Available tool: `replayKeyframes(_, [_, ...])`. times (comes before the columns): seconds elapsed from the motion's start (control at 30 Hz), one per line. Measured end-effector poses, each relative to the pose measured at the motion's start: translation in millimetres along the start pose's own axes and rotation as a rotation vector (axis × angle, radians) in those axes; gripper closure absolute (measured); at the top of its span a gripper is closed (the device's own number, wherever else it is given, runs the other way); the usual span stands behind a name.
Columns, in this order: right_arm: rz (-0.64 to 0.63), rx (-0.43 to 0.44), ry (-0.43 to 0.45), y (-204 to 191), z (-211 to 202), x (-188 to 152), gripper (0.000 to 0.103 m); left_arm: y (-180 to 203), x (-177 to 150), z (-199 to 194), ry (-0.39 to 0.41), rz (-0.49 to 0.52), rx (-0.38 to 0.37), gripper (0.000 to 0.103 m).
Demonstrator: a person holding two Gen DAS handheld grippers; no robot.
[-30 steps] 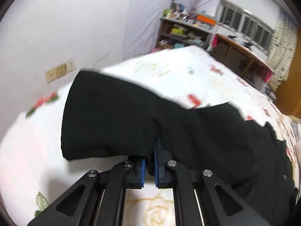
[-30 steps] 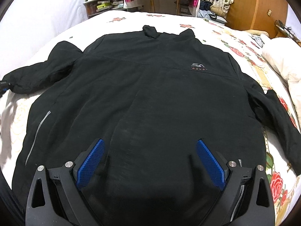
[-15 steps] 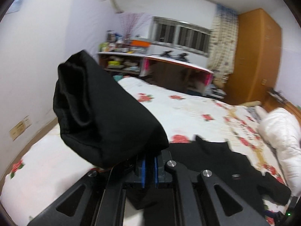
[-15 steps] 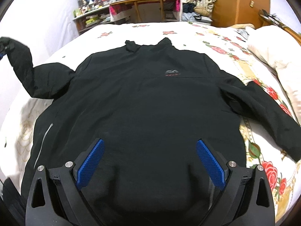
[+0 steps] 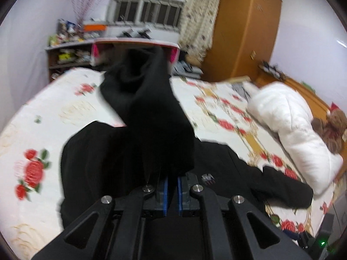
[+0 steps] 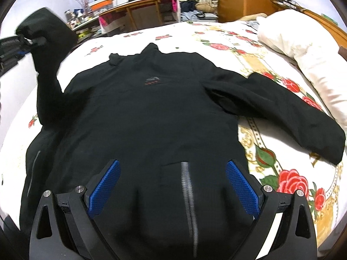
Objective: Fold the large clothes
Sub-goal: 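Lay the sleeve on the coat body and open the left gripper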
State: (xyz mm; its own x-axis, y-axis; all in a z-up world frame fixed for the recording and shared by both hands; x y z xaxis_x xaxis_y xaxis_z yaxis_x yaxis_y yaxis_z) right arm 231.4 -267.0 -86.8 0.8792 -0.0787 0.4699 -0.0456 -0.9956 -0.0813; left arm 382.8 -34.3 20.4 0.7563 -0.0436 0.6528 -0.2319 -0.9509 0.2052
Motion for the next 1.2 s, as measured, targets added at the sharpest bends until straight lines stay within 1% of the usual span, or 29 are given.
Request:
replayKeyframes(0.1, [0.026,-0.010,-0.007,16.0,6.0,-1.4,0.005,19.7,-22.8,39.1,-0.074,0.015,-0.021,0.096])
replayKeyframes(0.2, [0.044,-0.016,-0.017,26.7,12.2,-4.3,0.005,33.1,-46.5,77.0,-0.153,0.028,-0.016,0.096])
replayKeyframes(0.3, [0.054,-0.025,-0.025,36.8,17.3,-6.5,0.005,47.2,-63.4,101.5,-0.185,0.045,-0.038,0.092])
replayKeyframes(0.33, [0.057,-0.028,-0.027,38.8,18.1,-7.6,0.005,51.1,-67.7,106.2,-0.197,0.049,-0.051,0.086])
replayKeyframes(0.37, [0.059,-0.030,-0.028,40.8,19.5,-8.2,0.005,54.2,-72.3,110.8,-0.212,0.050,-0.072,0.074])
replayKeyframes(0.4, [0.062,-0.031,-0.029,42.7,20.8,-8.1,0.005,56.6,-75.9,112.9,-0.228,0.045,-0.093,0.068])
replayKeyframes(0.47, [0.068,-0.031,-0.031,44.9,23.1,-6.6,0.005,64.1,-80.8,114.7,-0.252,0.041,-0.127,0.045])
replayKeyframes(0.53, [0.074,-0.029,-0.028,46.1,23.1,-4.6,0.005,73.1,-82.8,108.3,-0.251,0.037,-0.169,0.036])
replayKeyframes(0.57, [0.075,-0.028,-0.023,46.1,22.0,-3.0,0.005,73.2,-84.2,105.6,-0.242,0.035,-0.183,0.034])
replayKeyframes(0.7, [0.073,-0.024,-0.003,43.7,16.7,6.9,0.005,73.6,-74.6,72.3,-0.187,0.036,-0.207,0.034])
replayKeyframes(0.77, [0.067,-0.017,0.008,40.0,14.5,14.3,0.005,62.5,-64.5,57.7,-0.145,0.049,-0.184,0.034])
replayKeyframes(0.83, [0.050,-0.008,0.024,32.7,13.0,26.1,0.005,36.8,-53.3,45.8,-0.100,0.047,-0.113,0.034])
replayKeyframes(0.9, [0.035,0.004,0.036,23.1,14.3,39.1,0.005,-5.2,-44.9,42.2,-0.070,0.020,0.002,0.034])
replayKeyframes(0.97, [0.011,0.025,0.049,7.2,19.5,57.0,0.005,-49.4,-43.1,43.6,-0.077,-0.028,0.107,0.035])
replayKeyframes(1.0, [-0.002,0.043,0.054,-2.3,23.0,66.5,0.009,-70.7,-43.8,44.6,-0.079,-0.057,0.140,0.036])
replayKeyframes(1.03, [-0.017,0.058,0.057,-12.8,27.3,76.7,0.019,-91.2,-46.1,46.7,-0.087,-0.085,0.174,0.040])
replayKeyframes(1.07, [-0.026,0.067,0.057,-19.9,31.3,84.1,0.024,-109.5,-49.5,49.2,-0.098,-0.110,0.206,0.044])
replayKeyframes(1.1, [-0.036,0.080,0.051,-29.3,39.5,94.9,0.032,-126.7,-53.7,53.6,-0.110,-0.135,0.227,0.045])
replayKeyframes(1.13, [-0.041,0.098,0.039,-37.6,49.3,104.5,0.037,-140.0,-57.7,57.5,-0.122,-0.158,0.239,0.046])
replayKeyframes(1.17, [-0.040,0.113,0.028,-42.3,58.4,111.2,0.037,-152.0,-63.0,63.7,-0.141,-0.184,0.247,0.048])
replayKeyframes(1.2, [-0.038,0.112,0.014,-45.4,70.2,118.3,0.037,-160.9,-69.5,71.5,-0.163,-0.215,0.237,0.050])
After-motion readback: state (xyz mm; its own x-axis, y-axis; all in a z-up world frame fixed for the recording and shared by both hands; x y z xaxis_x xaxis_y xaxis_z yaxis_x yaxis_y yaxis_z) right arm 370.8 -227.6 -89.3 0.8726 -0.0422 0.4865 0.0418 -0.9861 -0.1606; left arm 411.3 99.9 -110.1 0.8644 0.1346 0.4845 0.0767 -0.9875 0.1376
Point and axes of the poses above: each gripper's, at about its wrist camera, not at the fingertips, and z roughly the way its jaws point, y to its right, x to its top, the point moved 10 cm from there along z, roughly the way its jaws point, and after that the axes turned 10 degrees about -y, right-handed, at the moved point
